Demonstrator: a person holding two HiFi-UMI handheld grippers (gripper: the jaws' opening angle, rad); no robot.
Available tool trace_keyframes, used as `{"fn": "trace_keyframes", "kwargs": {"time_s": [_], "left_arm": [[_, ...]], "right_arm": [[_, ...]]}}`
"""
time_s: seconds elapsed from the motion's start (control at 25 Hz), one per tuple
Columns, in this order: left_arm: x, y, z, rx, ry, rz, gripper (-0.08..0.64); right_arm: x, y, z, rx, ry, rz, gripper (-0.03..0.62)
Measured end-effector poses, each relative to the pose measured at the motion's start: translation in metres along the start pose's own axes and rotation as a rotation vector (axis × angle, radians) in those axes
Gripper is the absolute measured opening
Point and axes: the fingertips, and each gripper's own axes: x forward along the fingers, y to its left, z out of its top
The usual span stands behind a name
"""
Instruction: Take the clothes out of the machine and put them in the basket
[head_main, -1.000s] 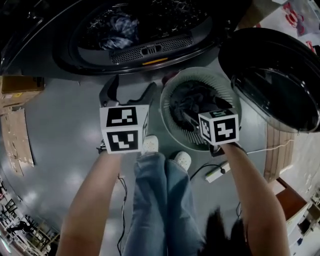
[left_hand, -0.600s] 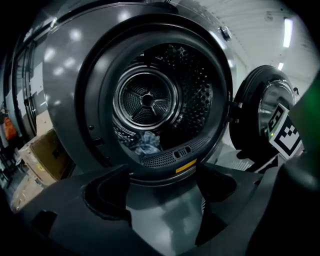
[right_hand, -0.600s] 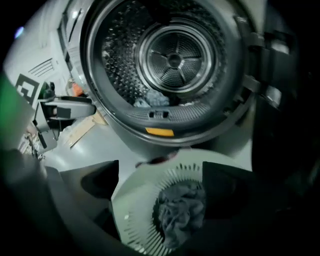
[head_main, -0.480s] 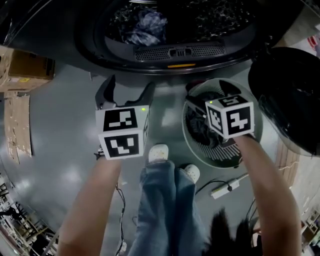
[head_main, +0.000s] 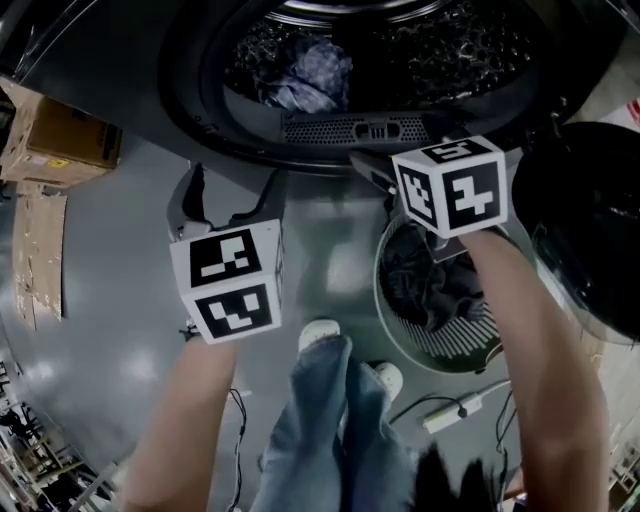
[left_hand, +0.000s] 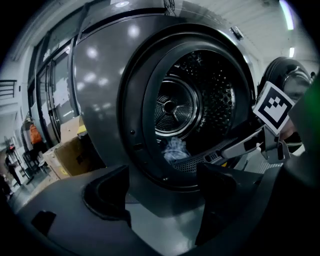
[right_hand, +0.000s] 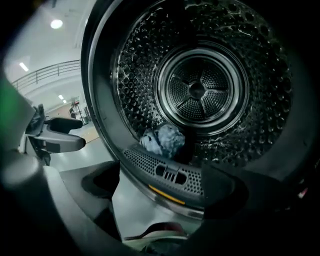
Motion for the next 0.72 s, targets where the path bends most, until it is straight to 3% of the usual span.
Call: {"fn": "trace_keyframes", "kwargs": {"time_s": [0.12,0.44,0.72], "left_arm": [[0.005,0.0,0.005,-0.007,-0.007,0.065,0.417],[0.023,0.007,0.01,-0.099,-0.027,0.12,0.417],[0.033,0.012,0.026,-0.087,-0.104,0.173,0.419]], "right_arm": [[0.01,-0.006,0.013,-0.035,-0.016,0.012,0.503],[0.047,-0.002,0.047,-0.169,-0.08,0.112,0.503],[0.094,-0.001,0.067,-0.26,-0.039,0.192,0.495]]}}
